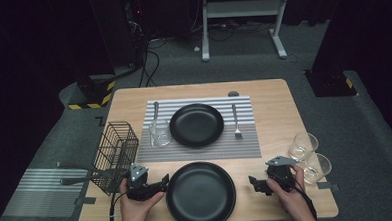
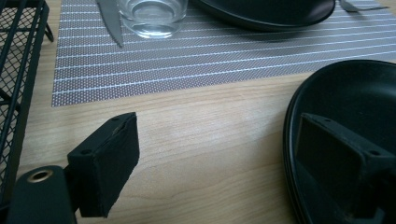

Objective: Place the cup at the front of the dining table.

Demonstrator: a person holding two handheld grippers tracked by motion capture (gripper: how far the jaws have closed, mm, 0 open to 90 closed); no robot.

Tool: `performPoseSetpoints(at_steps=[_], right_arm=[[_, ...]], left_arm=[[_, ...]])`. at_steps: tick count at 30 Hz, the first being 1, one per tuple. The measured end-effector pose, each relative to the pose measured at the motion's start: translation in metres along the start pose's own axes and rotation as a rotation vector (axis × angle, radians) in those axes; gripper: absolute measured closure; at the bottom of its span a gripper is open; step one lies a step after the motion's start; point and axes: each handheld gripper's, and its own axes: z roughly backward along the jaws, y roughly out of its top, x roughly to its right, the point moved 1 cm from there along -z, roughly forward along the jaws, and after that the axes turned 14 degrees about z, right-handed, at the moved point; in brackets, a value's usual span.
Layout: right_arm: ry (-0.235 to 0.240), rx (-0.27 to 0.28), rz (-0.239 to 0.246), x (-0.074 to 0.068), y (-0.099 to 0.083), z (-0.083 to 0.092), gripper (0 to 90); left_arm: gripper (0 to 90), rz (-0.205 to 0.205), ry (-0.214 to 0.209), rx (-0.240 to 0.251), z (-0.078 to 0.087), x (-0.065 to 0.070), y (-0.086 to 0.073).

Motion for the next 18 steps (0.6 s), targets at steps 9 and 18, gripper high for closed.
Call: performPoseSetpoints(at_steps=[9,18], right_arm=[[-0.041,-0.042,0.04,-0.004,-0.004,-0.008,9.8],[-0.087,0.002,0.063,-0.013,-0.011,-0.017,0.0]], left_arm=[[14.9,-0.019,0.001,0.012,0.001,0.0,-0.004],[14.9,-0.045,0.034,0.012,-0.002,0.001,-0.007]])
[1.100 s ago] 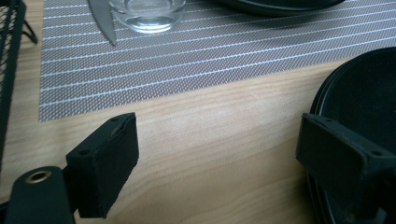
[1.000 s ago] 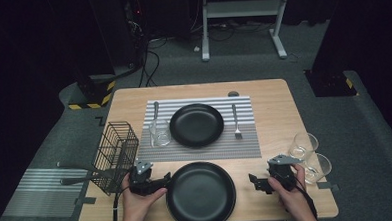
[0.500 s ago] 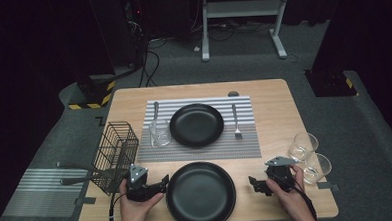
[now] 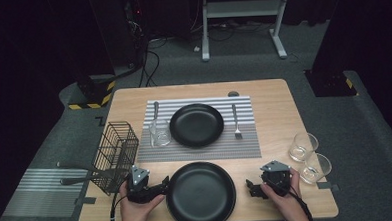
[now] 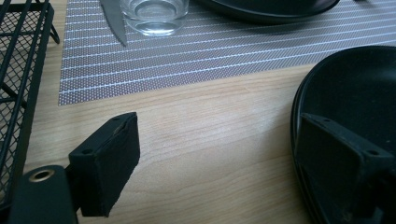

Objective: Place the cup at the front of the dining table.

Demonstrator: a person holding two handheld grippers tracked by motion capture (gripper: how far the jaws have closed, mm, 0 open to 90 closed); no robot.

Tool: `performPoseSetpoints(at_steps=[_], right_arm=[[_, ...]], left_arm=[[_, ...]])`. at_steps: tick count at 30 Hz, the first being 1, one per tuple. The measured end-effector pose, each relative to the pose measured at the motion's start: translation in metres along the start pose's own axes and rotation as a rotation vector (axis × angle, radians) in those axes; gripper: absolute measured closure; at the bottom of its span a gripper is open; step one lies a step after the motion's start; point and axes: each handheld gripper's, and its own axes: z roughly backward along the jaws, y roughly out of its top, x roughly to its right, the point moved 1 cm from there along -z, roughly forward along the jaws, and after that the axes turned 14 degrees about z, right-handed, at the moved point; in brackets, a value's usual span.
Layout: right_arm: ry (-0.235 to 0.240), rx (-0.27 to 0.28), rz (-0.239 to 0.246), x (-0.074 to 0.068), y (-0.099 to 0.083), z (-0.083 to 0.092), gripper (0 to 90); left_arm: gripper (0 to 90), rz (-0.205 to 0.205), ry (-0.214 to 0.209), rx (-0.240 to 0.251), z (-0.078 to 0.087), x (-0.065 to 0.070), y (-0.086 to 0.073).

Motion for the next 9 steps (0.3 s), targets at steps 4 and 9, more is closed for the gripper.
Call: performPoseSetpoints(at_steps=[4,9], right_arm=[[0.0,0.003,0.0,-0.0001,-0.0002,-0.0002,0.0],[-0.002,0.003,-0.002,-0.0003,-0.0001,-0.0003,0.0]], left_arm=[[15.0,-0.004,0.002,-0.002,-0.0006,-0.0002,-0.0005],[15.1,-0.002,0.007,0.001,-0.0012,0.0001,-0.0005]])
